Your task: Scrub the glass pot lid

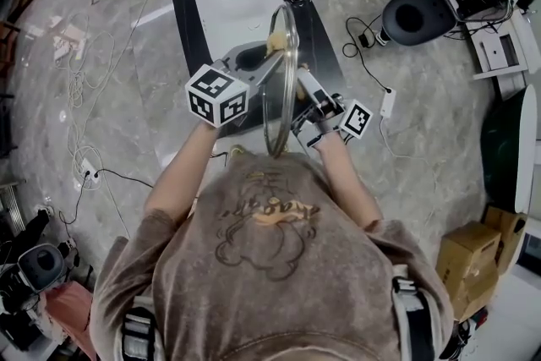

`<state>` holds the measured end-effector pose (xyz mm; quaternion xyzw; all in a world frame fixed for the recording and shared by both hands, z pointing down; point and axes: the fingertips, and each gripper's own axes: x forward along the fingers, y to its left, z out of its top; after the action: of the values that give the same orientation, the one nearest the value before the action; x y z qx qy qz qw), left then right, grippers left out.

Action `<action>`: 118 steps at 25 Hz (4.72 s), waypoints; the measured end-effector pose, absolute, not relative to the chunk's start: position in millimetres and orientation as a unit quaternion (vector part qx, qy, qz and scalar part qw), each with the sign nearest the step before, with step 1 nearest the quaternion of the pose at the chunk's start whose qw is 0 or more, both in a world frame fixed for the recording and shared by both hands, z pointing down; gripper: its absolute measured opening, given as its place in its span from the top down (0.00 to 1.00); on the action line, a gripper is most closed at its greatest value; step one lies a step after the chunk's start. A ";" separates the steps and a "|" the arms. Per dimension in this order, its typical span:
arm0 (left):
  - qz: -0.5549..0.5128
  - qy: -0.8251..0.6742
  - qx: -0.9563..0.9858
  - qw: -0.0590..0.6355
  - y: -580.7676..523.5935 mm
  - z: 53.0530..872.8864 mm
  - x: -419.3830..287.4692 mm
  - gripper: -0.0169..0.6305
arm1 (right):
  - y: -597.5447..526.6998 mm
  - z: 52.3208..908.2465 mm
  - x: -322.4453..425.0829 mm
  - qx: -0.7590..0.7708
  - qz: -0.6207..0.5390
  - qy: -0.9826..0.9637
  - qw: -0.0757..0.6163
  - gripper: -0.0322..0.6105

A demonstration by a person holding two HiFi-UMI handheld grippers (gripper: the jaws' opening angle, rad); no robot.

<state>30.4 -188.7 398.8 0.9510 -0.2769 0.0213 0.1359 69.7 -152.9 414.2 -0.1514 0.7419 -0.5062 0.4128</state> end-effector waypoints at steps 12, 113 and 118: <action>0.077 -0.270 0.941 0.187 -190.2 451.6 34.0 0.86 | -157.5 416.8 80.9 -0.146 -0.514 0.717 0.448 0.68; 0.154 -0.099 0.955 0.234 -72.9 432.2 57.0 0.86 | -167.6 445.4 109.7 -0.188 -0.522 0.693 0.460 0.68; 0.130 -0.090 0.961 0.227 -72.4 407.4 59.6 0.86 | -166.1 448.5 108.7 -0.188 -0.526 0.692 0.458 0.68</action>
<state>59.6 -72.4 407.4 0.9610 -0.0896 0.1298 0.2271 108.7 -166.1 448.5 -0.1882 0.6918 -0.5255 0.4581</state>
